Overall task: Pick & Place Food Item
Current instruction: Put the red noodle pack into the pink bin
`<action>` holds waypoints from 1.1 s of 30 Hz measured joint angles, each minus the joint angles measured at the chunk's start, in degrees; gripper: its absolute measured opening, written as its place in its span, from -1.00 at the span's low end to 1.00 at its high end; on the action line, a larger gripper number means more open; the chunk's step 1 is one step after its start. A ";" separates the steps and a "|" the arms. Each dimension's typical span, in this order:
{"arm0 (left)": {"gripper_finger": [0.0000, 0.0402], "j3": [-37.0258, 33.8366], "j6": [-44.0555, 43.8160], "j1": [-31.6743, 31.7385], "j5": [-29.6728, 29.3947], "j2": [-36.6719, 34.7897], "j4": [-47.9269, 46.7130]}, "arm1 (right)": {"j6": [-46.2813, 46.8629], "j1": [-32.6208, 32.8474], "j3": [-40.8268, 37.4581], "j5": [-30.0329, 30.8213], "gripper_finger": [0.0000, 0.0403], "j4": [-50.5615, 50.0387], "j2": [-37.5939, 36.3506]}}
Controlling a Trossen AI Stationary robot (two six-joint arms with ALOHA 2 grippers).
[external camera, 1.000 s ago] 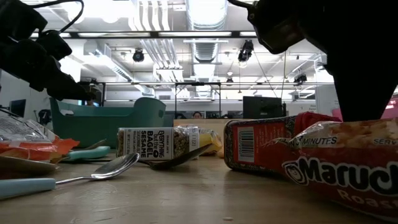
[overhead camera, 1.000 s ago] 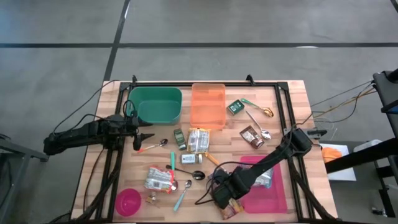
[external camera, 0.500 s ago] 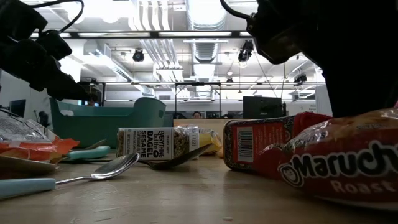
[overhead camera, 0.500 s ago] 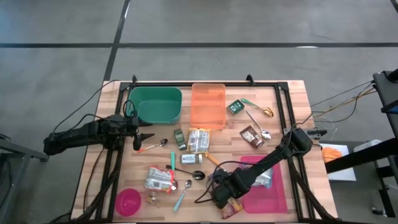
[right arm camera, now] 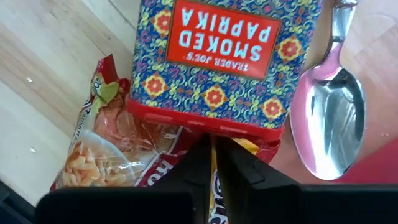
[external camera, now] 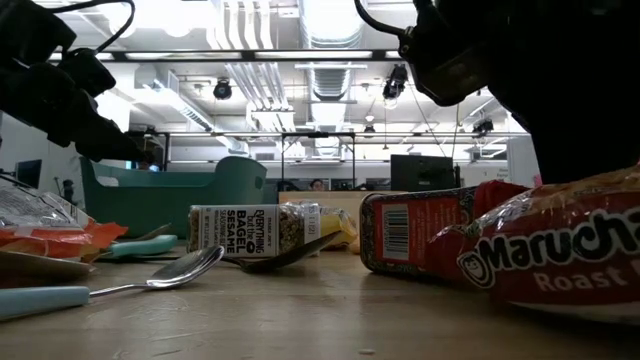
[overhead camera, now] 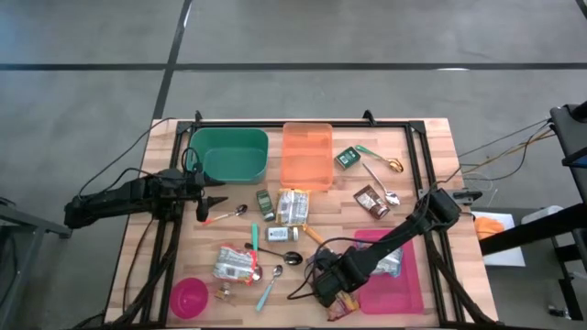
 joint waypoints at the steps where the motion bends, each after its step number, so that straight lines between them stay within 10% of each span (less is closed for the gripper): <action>1: 0.30 -0.02 0.00 0.00 -0.02 0.00 0.01 | -0.08 0.01 0.07 -0.07 -0.91 0.08 -0.01; 33: 0.30 -0.02 0.00 0.02 -0.02 0.00 0.00 | -12.14 0.87 1.18 -0.02 -0.96 2.30 -3.42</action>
